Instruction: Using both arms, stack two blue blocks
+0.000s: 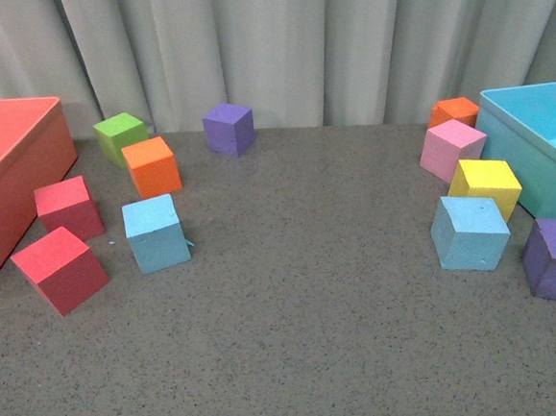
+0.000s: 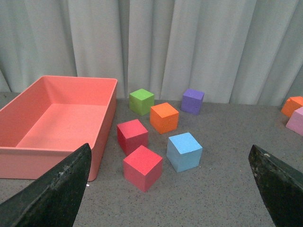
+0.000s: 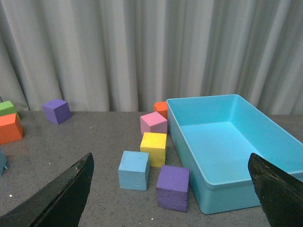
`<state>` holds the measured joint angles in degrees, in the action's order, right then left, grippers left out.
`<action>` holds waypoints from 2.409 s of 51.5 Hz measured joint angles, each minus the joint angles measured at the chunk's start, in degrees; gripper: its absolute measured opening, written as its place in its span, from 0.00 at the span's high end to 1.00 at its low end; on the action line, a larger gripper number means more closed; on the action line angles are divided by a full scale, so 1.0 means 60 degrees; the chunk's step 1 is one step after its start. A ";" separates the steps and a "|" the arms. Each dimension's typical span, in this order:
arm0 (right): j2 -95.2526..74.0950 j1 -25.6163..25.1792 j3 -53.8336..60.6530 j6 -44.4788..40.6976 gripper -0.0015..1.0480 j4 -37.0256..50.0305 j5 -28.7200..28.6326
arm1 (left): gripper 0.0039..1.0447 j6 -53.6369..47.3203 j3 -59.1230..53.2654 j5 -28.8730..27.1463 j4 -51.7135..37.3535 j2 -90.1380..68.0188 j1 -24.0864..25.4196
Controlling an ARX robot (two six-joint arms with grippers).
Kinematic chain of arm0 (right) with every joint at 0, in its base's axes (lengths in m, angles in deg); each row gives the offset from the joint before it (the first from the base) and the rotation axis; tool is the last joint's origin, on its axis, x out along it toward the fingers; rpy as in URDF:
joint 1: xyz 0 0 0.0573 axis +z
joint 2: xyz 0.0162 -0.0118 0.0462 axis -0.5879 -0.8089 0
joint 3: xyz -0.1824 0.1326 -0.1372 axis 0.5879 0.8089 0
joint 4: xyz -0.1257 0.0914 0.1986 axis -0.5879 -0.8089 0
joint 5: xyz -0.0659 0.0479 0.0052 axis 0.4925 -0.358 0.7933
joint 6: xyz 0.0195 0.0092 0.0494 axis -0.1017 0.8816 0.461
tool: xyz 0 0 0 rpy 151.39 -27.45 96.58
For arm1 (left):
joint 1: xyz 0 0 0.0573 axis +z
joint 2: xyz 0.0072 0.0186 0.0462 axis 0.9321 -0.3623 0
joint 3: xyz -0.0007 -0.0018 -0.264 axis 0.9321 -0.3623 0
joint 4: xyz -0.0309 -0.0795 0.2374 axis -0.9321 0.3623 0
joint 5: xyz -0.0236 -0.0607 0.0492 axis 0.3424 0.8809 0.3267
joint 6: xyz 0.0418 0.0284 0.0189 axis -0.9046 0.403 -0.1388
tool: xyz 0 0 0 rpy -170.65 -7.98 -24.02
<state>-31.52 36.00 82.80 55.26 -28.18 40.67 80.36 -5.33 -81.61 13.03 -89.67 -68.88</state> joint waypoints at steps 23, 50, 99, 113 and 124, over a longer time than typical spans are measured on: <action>0.0000 0.0000 0.0000 0.0000 0.09 0.0000 0.0004 | 0.06 0.0000 0.0000 0.0004 0.0000 0.0000 0.0000; -0.0510 0.0787 -0.0018 -0.1002 0.09 0.0499 0.2430 | 0.06 0.0000 0.0000 0.0004 0.0000 0.0000 0.0000; -1.8414 0.1330 -1.0531 0.2135 0.09 -0.1137 0.0896 | 0.06 0.0000 0.0000 0.0004 0.0000 0.0000 0.0000; -1.9842 0.1577 -1.1781 0.2401 0.09 -0.2106 0.1086 | 0.06 0.0000 0.0000 0.0004 0.0000 0.0000 0.0000; -2.0793 0.1654 -1.2717 0.2477 0.09 -0.2696 0.1271 | 0.06 0.0000 0.0000 0.0004 0.0000 0.0000 0.0000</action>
<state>-156.28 45.92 6.50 70.12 -44.35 48.30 80.36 -5.33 -81.59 13.03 -89.67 -68.88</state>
